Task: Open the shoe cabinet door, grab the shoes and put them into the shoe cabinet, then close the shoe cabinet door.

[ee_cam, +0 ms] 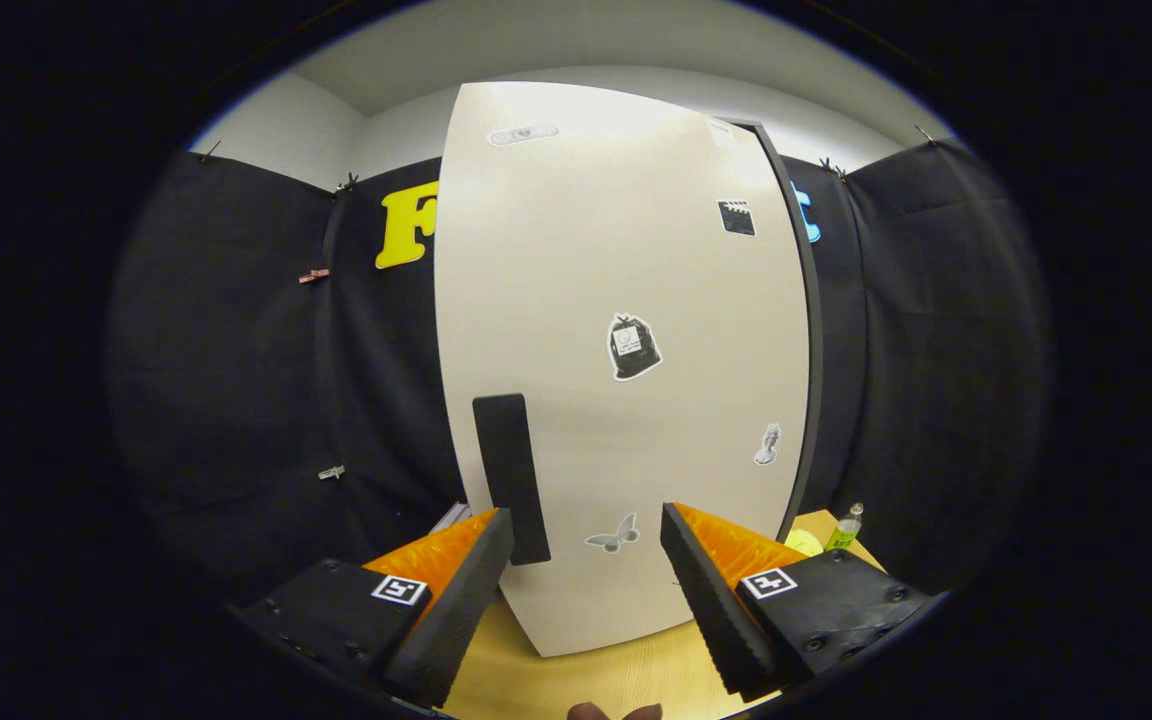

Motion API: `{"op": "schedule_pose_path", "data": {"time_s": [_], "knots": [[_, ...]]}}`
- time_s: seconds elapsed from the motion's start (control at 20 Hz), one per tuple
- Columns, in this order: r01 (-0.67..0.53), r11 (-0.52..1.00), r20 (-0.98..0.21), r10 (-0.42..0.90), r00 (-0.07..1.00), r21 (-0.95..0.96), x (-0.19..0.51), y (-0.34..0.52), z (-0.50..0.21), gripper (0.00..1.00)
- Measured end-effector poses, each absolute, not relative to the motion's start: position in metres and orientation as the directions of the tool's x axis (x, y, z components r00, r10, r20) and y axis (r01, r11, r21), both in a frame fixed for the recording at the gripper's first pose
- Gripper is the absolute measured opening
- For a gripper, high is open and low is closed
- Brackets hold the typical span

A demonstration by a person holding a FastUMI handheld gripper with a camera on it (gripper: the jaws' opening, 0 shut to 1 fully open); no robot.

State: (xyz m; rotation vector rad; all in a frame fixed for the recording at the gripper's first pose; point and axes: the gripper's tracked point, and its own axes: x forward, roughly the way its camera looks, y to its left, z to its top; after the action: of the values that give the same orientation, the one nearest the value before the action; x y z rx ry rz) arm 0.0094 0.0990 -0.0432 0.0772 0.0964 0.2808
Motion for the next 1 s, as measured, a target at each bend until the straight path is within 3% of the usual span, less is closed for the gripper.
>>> {"op": "schedule_pose_path", "data": {"time_s": [1.0], "knots": [[-0.086,0.994,0.069,0.081,0.994,0.068,-0.01,-0.091,0.004,0.98]]}}
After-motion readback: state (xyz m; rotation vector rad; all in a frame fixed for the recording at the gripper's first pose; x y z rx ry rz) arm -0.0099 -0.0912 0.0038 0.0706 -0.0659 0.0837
